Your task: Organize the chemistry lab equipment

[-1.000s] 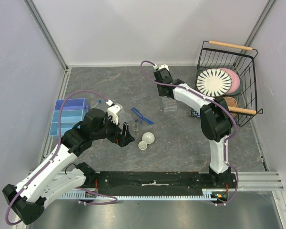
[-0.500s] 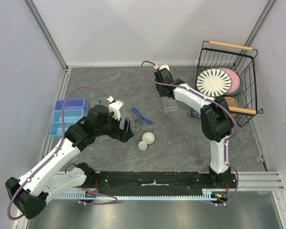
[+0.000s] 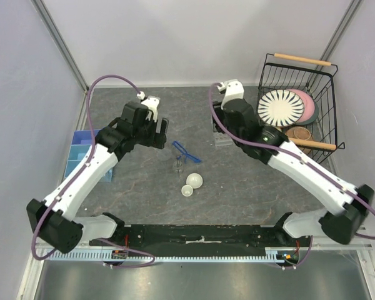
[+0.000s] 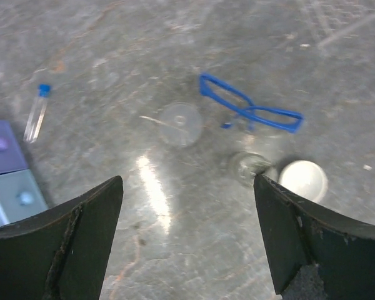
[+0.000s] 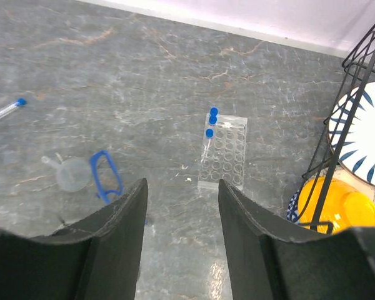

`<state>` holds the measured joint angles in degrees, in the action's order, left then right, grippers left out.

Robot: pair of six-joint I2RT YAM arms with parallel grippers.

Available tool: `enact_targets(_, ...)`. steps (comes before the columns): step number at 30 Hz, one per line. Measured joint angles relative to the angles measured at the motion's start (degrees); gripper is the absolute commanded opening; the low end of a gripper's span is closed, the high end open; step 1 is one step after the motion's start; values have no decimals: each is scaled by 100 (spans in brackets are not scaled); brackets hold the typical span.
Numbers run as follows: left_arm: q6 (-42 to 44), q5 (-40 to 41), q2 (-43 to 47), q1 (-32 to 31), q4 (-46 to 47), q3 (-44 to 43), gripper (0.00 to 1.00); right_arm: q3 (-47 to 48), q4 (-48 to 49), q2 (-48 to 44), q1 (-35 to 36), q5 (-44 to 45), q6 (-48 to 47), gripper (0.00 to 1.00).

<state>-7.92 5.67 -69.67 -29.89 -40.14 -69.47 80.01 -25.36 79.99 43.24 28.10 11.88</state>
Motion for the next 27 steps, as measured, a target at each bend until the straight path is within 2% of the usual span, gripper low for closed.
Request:
enact_targets(4, 323, -186, -603, 772, -11, -129, 90, -525, -15, -811, 286, -13, 181, 56)
enact_targets(7, 426, -435, -1093, 1456, 0, -133, 88, -896, -98, -1106, 481, -76, 299, 56)
enact_targets(10, 503, -501, -1523, 1882, 20, -149, 86, -1200, -238, -1303, 688, -177, 404, 55)
enact_targets(22, 1113, -1156, -3259, 2350, 306, -778, 86, -1766, -612, -2717, 988, -273, 575, 56)
enact_targets(27, 1187, -1126, -3692, 2564, 293, -1036, 86, -1847, -669, -2918, 990, -282, 573, 56)
